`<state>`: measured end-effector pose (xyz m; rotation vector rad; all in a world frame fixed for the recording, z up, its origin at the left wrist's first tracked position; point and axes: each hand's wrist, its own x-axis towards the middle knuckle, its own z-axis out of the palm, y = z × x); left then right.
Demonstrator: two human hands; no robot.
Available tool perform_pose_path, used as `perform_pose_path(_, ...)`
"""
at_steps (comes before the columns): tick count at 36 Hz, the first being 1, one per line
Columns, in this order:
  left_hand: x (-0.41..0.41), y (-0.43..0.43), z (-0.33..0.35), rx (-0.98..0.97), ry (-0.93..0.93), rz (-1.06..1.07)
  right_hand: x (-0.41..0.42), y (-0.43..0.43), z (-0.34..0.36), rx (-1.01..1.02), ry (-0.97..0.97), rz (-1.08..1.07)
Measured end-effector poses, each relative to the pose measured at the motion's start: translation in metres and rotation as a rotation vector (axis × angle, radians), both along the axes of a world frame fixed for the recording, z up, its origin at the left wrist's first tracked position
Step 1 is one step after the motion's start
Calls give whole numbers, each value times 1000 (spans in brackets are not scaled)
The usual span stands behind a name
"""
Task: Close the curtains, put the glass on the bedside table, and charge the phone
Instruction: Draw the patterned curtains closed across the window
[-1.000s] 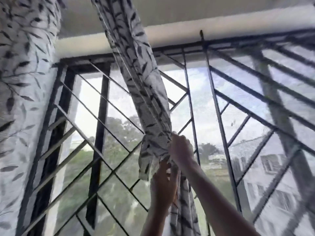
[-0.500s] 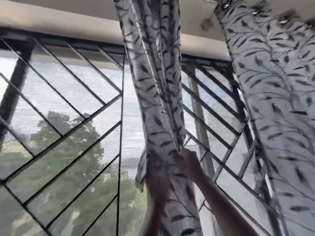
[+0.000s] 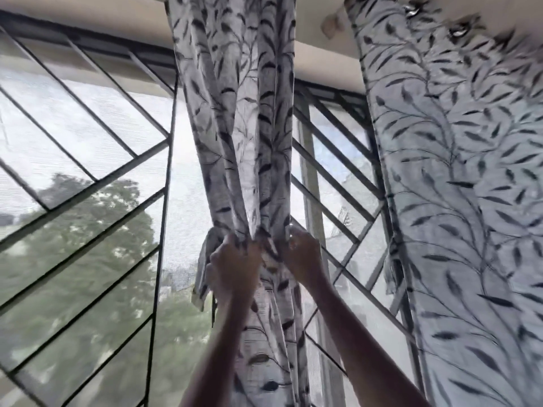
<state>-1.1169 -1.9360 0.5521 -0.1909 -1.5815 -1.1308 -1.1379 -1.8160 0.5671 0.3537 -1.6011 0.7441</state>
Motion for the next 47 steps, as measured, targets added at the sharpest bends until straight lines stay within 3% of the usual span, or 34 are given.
perform_pose_path(4, 14, -12, -6, 8, -8, 64, 0, 21, -1, 44, 7, -168)
perform_pose_path(8, 11, -37, -7, -6, 9, 123, -1, 60, -4, -67, 17, -251)
perform_pose_path(19, 5, 14, 4, -130, -56, -33, -2, 129, -1, -111, 26, -370)
perform_pose_path(24, -7, 12, 6, -64, -39, -61, 4, 177, 9, -130, 1, -484)
perform_pose_path(34, -22, -30, -4, -46, -45, 74, 10, 262, 6, -315, -30, -632)
perform_pose_path(37, -23, -29, -3, -57, -23, 109, -5, 256, -1, -249, -11, -642)
perform_pose_path(47, -25, -27, -3, -122, -47, 164, -14, 176, -9, -318, -86, -500)
